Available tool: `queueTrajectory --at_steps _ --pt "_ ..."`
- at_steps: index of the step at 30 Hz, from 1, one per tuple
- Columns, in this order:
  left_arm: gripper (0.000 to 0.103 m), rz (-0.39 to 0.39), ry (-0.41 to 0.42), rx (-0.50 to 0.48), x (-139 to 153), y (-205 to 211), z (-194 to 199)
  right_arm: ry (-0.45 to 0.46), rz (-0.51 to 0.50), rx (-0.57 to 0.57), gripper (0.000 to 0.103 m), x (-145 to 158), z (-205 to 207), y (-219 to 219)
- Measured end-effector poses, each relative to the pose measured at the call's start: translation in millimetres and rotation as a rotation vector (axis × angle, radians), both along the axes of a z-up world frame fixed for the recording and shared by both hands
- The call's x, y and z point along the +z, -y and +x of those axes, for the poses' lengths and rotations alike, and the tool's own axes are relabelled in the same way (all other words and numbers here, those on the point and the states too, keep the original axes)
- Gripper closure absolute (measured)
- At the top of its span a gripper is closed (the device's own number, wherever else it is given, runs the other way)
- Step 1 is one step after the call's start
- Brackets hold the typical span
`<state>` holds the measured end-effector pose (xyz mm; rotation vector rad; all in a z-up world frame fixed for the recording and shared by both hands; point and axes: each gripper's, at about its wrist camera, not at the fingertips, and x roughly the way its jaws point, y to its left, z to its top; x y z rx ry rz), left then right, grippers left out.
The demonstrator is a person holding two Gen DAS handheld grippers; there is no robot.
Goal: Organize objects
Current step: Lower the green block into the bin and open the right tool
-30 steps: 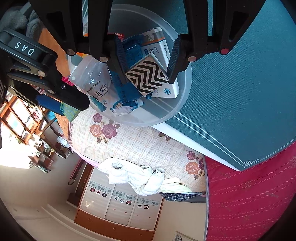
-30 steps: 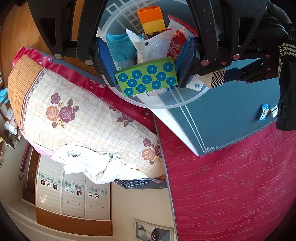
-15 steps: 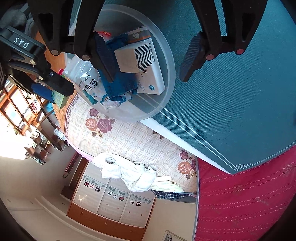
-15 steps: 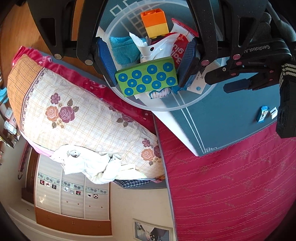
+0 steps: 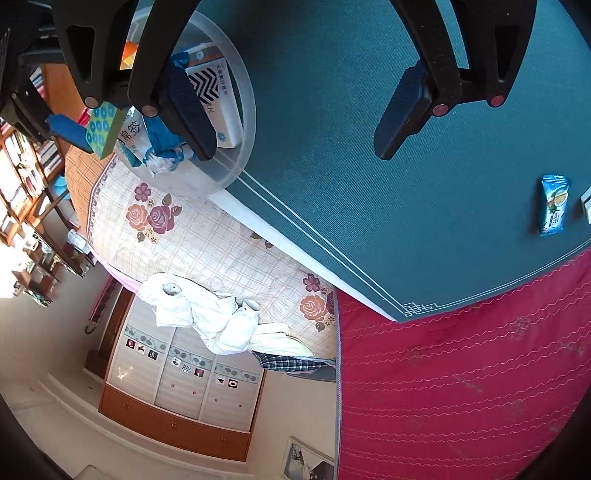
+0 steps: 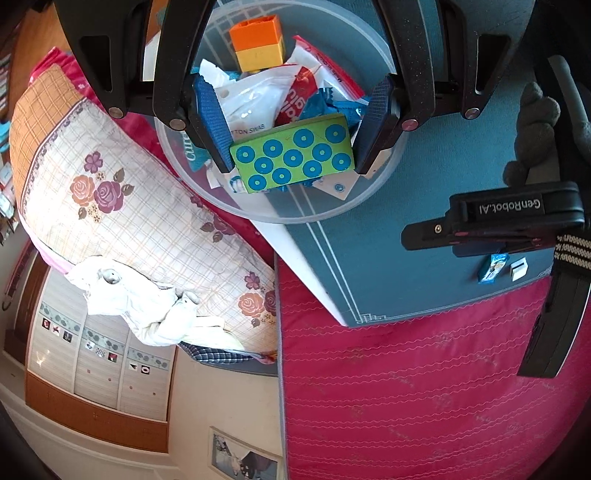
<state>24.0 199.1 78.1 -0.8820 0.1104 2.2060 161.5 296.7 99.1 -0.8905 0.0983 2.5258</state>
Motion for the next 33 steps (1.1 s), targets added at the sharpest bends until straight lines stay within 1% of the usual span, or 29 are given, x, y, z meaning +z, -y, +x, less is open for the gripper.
queueTrajectory --at_steps 3,5,14,17,20,23,25,27,31,33 --pt "0.011 0.003 0.013 0.016 -0.7 3.4 -3.7 0.034 0.015 0.027 0.037 -6.7 -7.3 3.1" --pt "0.011 0.002 0.022 0.022 -2.0 3.9 -5.2 0.046 0.008 0.03 0.037 -10.2 -9.4 0.9" --pt "0.011 -0.014 0.031 0.023 -6.8 1.2 -4.4 0.031 -0.012 -0.022 0.035 -6.1 -0.8 -10.2" --pt "0.011 -0.016 0.034 0.023 -6.6 0.0 -4.3 0.049 -0.001 -0.034 0.035 -8.7 0.5 -10.6" --pt "0.011 -0.015 0.037 0.023 -6.4 0.7 -4.6 0.067 -0.011 -0.043 0.035 -14.2 0.9 -12.1" --pt "0.011 -0.016 0.035 0.02 -6.2 0.3 -4.2 0.089 -0.019 -0.038 0.035 -21.0 0.7 -10.9" --pt "0.011 -0.017 0.035 0.019 -6.7 0.9 -4.1 0.096 -0.006 -0.031 0.035 -22.0 1.0 -7.4" --pt "0.011 -0.017 0.035 0.019 -6.7 1.3 -4.1 0.092 -0.006 -0.032 0.035 -20.1 2.5 -6.5" --pt "0.01 -0.014 0.035 0.024 -5.8 2.9 -5.1 0.049 -0.028 -0.054 0.035 -9.4 8.2 -9.4" --pt "0.008 -0.01 0.033 0.028 -4.7 3.6 -6.0 0.023 -0.036 -0.067 0.035 -2.9 10.8 -10.5"
